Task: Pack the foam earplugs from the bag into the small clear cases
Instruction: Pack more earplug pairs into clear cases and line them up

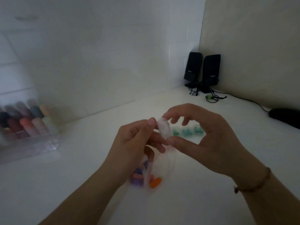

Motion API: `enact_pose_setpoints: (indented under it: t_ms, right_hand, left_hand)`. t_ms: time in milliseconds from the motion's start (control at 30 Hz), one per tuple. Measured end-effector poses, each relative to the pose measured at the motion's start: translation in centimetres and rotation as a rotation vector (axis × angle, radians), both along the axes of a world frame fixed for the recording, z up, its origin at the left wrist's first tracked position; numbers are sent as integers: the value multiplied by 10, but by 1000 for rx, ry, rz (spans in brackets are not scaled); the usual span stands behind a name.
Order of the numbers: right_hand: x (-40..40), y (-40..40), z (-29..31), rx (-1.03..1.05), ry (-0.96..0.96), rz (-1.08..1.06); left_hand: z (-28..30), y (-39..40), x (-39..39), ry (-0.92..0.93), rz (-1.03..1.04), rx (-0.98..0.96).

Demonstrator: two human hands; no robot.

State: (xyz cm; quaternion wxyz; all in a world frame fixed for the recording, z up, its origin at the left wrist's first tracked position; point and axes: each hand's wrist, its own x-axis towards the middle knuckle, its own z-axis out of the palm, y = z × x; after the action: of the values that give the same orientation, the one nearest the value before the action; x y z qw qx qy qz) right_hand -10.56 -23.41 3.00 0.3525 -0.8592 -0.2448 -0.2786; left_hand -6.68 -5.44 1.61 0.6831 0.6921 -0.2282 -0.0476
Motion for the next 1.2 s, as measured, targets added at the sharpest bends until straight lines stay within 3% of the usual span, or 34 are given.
enact_pose_setpoints:
  t_ms: [100, 267, 467, 800, 1033, 1200]
  right_hand:
    - [2, 7, -3, 3, -48, 62]
    - [2, 8, -6, 20, -120, 47]
    - [5, 11, -11, 79, -158, -48]
    - [5, 11, -13, 33, -179, -85]
    - [5, 16, -13, -87, -274, -207]
    - [0, 22, -12, 221, -193, -46]
  left_hand:
    - [3, 3, 2, 224, -171, -93]
    - [4, 6, 9, 418, -288, -316]
    - [1, 10, 12, 459, -355, -433]
    - [-3, 10, 16, 418, -313, -434]
    - [-9, 7, 16, 186, -194, -271]
    - [-2, 9, 13, 422, -461, -470]
